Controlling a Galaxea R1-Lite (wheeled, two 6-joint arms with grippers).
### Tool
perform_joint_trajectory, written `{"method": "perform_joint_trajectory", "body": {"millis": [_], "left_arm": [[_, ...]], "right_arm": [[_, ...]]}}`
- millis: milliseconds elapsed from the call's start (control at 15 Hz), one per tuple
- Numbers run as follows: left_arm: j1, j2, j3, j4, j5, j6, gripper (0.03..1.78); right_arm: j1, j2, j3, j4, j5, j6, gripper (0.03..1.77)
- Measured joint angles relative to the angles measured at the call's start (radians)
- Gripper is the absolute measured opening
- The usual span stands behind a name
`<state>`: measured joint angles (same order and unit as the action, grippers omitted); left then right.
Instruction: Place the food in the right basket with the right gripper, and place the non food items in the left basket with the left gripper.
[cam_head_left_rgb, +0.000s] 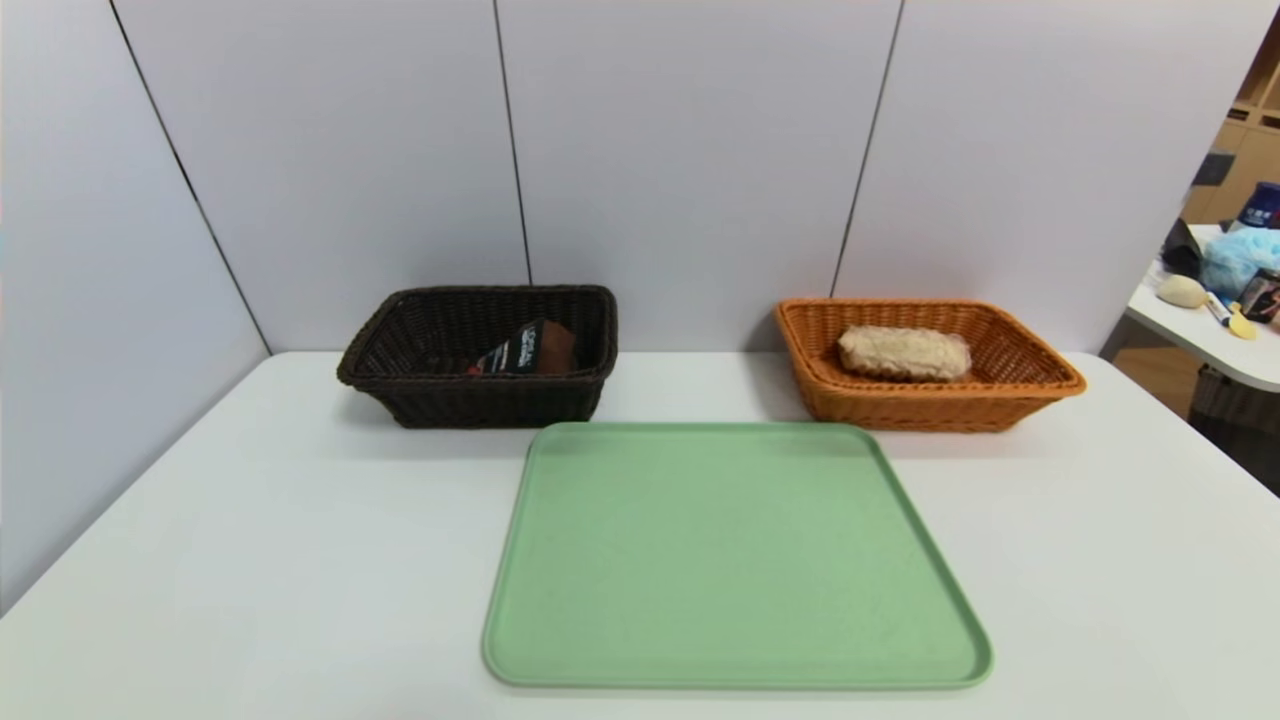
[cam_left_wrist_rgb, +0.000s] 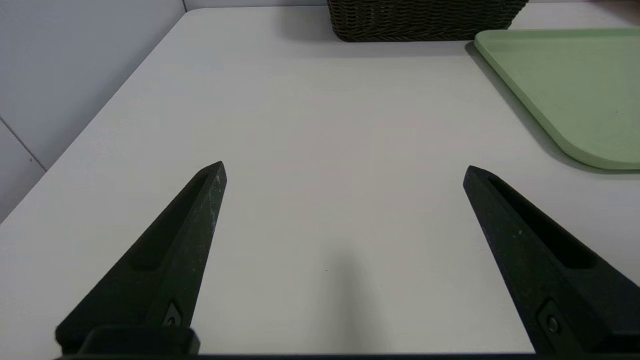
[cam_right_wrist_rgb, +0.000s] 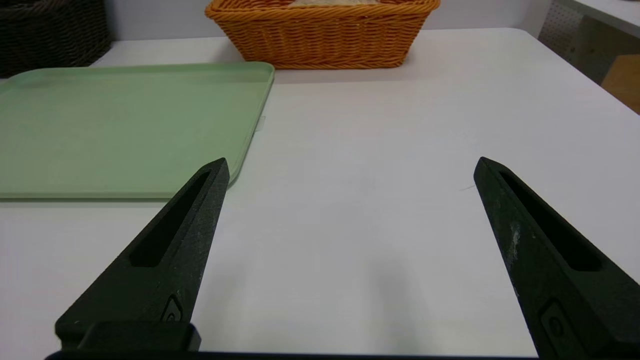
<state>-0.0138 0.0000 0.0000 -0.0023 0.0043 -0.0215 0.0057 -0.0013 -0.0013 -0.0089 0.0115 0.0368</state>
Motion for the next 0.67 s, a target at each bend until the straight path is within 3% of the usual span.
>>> {"method": "perform_joint_trajectory", "body": {"millis": [667], "left_arm": [[0.000, 0.000, 0.000, -0.001, 0.023, -0.032, 1.69]], "right_arm": [[0.000, 0.000, 0.000, -0.001, -0.001, 0.005, 1.69]]}}
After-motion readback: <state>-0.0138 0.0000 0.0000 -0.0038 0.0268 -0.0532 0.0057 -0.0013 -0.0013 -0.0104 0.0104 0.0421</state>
